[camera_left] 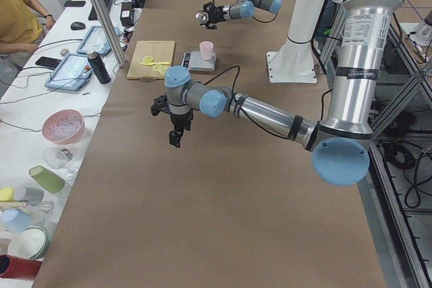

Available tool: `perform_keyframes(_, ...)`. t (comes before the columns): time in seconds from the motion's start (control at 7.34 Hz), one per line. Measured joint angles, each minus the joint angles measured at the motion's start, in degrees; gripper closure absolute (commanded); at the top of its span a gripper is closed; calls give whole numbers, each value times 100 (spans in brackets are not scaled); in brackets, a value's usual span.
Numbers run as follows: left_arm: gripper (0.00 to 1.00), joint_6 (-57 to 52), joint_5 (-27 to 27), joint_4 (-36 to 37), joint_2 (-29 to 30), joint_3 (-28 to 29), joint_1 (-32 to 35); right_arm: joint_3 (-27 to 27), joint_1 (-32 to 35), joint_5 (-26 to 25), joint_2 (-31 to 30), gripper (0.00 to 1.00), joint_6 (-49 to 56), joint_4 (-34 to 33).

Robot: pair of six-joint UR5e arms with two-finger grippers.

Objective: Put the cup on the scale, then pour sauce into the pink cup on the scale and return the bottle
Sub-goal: 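Tilt the dispenser with the right gripper, spout over the pink cup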

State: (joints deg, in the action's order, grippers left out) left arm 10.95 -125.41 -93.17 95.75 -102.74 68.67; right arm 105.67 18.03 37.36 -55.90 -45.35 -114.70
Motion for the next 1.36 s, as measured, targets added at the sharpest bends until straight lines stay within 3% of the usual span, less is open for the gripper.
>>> perform_keyframes(1.36, 3, -170, -24, -35, -123, 17, 45, -605, -40, -423, 218, 100, 36, -351)
